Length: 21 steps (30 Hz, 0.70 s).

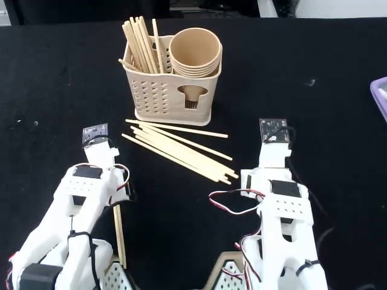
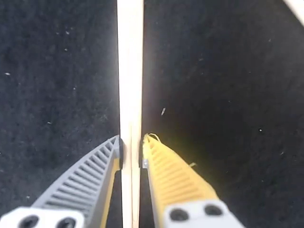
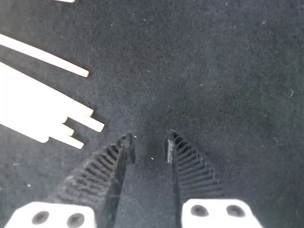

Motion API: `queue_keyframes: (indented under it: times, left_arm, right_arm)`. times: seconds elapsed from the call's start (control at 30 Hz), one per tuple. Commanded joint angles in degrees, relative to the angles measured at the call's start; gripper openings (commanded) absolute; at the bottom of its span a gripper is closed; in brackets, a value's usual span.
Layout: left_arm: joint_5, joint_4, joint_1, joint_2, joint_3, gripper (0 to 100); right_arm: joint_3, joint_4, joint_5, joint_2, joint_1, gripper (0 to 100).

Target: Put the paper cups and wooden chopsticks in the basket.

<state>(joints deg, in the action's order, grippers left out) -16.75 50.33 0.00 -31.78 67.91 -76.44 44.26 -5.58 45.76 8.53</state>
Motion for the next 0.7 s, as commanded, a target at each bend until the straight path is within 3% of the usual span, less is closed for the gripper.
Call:
queue_keyframes:
  times: [0.0, 0.17, 0.33, 0.43, 0.67]
  left_arm:
    - [0.35, -0.88, -0.04, 0.0, 0.22, 3]
    - [0.53, 3.6, -1.89, -5.1, -7.43, 3]
    - [0.44, 8.35, -6.2, -18.99, -16.22, 3]
    - [0.18, 2.02, -9.8, -28.31, -16.66, 3]
    - [-1.67, -25.41, -13.58, -49.85, -11.3, 3]
  right_arm:
    - [0.31, -1.23, 0.44, 1.71, 0.62, 11.9]
    - [0.31, -1.23, 0.44, 1.71, 0.62, 11.9]
    - [0.31, -1.23, 0.44, 1.71, 0.62, 11.9]
    - [0.31, -1.23, 0.44, 1.71, 0.62, 11.9]
    - [0.31, -1.23, 0.44, 1.71, 0.62, 11.9]
